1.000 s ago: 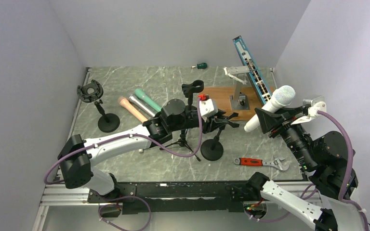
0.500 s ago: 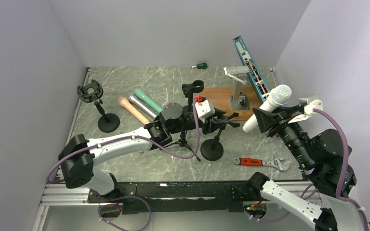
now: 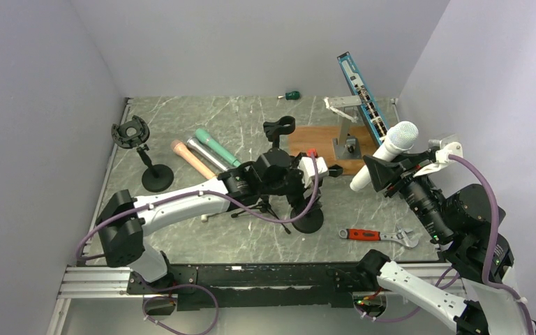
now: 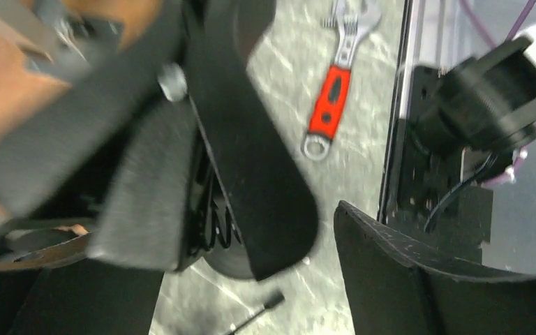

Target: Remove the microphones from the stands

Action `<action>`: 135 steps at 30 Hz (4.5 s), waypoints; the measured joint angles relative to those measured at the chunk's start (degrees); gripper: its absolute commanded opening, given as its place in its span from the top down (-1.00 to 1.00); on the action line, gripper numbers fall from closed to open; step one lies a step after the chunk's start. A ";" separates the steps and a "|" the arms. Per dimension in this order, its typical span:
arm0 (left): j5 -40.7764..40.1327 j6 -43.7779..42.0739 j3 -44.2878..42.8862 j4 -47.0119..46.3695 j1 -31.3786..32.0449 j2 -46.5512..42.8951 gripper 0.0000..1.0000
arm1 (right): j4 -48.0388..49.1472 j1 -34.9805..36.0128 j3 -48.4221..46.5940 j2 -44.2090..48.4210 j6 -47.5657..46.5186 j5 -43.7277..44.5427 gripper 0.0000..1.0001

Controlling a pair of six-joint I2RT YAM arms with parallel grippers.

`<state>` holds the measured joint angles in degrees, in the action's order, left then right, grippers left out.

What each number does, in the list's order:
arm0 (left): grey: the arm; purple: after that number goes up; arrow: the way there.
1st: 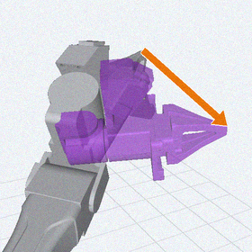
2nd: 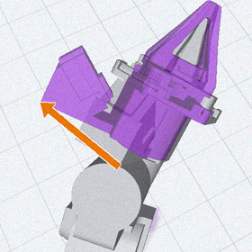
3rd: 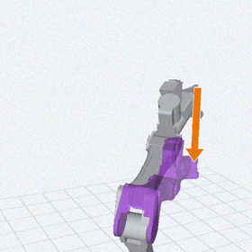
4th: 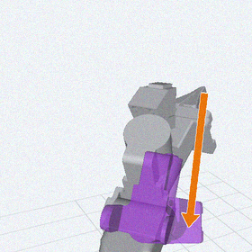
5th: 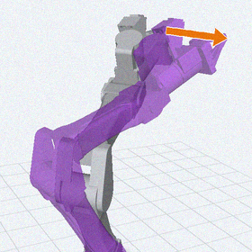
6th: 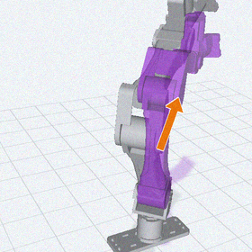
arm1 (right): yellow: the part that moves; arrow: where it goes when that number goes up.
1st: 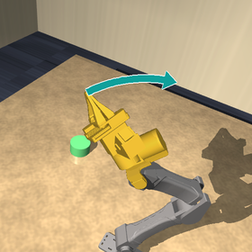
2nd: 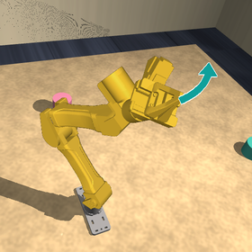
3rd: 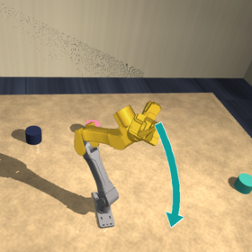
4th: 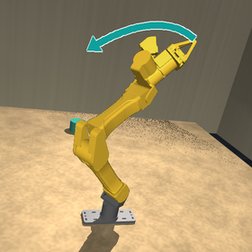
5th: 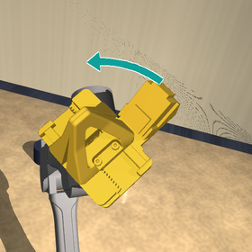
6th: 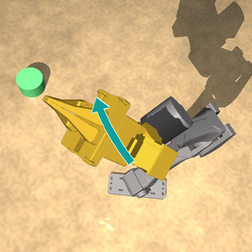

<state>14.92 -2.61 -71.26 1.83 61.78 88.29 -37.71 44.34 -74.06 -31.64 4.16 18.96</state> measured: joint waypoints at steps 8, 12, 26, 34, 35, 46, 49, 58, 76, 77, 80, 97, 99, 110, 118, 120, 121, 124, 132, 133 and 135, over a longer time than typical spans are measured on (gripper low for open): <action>0.66 0.35 -1.64 10.16 0.04 1.27 -0.99 | 0.00 0.00 0.00 -0.02 0.17 0.00 1.00; 0.68 0.90 -3.89 13.09 -0.02 -1.77 -0.99 | 0.00 0.00 0.00 -0.02 0.17 0.00 1.00; 0.63 -0.68 -27.74 24.72 -1.09 0.72 -0.05 | 0.00 0.00 0.00 -0.02 0.55 -0.02 1.00; 0.61 -3.02 -34.84 30.16 -1.07 7.63 0.16 | 0.00 0.00 0.00 -0.02 0.59 -0.02 1.00; 0.61 -3.43 -35.23 30.75 -1.07 8.24 0.16 | 0.00 0.00 0.00 -0.02 0.57 0.00 1.00; 0.83 -5.49 -36.24 31.41 -0.39 10.14 1.00 | 0.02 0.00 0.00 -0.02 0.57 0.00 1.00; 0.85 -5.51 -34.42 28.61 -0.24 9.88 1.00 | 0.02 0.00 0.00 -0.02 0.57 -0.02 1.00; 1.66 -3.50 -22.32 16.61 0.55 5.51 1.00 | 0.04 0.00 0.00 -0.28 0.57 -0.04 1.00; 0.42 1.16 -14.80 12.92 0.50 8.31 0.91 | 0.59 0.00 0.24 -1.03 0.57 -1.36 1.00; 0.46 1.36 -15.52 14.47 0.48 8.31 0.75 | 0.90 0.00 0.37 -1.03 0.57 -1.49 1.00; 0.57 1.79 -16.20 16.20 0.50 8.17 0.07 | 1.49 0.00 0.70 -1.25 0.55 -1.60 1.00; 11.19 7.08 -17.88 21.03 -12.00 -20.96 -0.99 | 8.72 0.00 1.38 -9.57 2.51 -7.58 1.00; 11.45 8.35 -14.32 19.69 -12.04 -28.33 -0.99 | 10.56 0.00 1.38 -10.05 3.23 -9.20 1.00; -2.01 13.62 -7.39 30.18 -12.00 -48.15 -0.99 | 28.79 0.00 3.80 -17.59 12.04 -25.33 1.00; -9.51 18.56 2.01 33.42 -12.07 -52.26 -0.99 | 41.07 0.66 9.05 -29.94 22.86 -36.37 1.00; -10.27 19.32 2.40 33.64 -12.07 -49.94 -0.99 | 43.52 0.87 11.67 -31.15 26.03 -37.97 1.00; -10.40 19.58 2.47 33.64 -12.11 -48.72 -0.99 | 44.76 1.03 12.72 -31.63 27.50 -38.93 1.00; -10.73 20.22 2.71 33.62 -12.17 -45.59 -0.99 | 47.87 1.42 13.94 -33.51 31.06 -40.70 1.00; -7.45 21.46 5.46 32.92 -15.32 -39.65 -0.40 | 51.15 1.73 16.09 -35.34 36.06 -42.07 1.00; -7.23 21.59 5.62 32.96 -15.52 -39.47 -0.38 | 51.17 1.73 16.17 -35.34 36.46 -42.07 1.00; -6.27 21.64 6.05 32.74 -15.91 -38.82 -0.43 | 51.30 1.73 16.17 -35.34 36.85 -42.12 1.00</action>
<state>8.64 19.03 -65.21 34.57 45.87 49.47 13.58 46.06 -57.89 -66.98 41.01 -23.16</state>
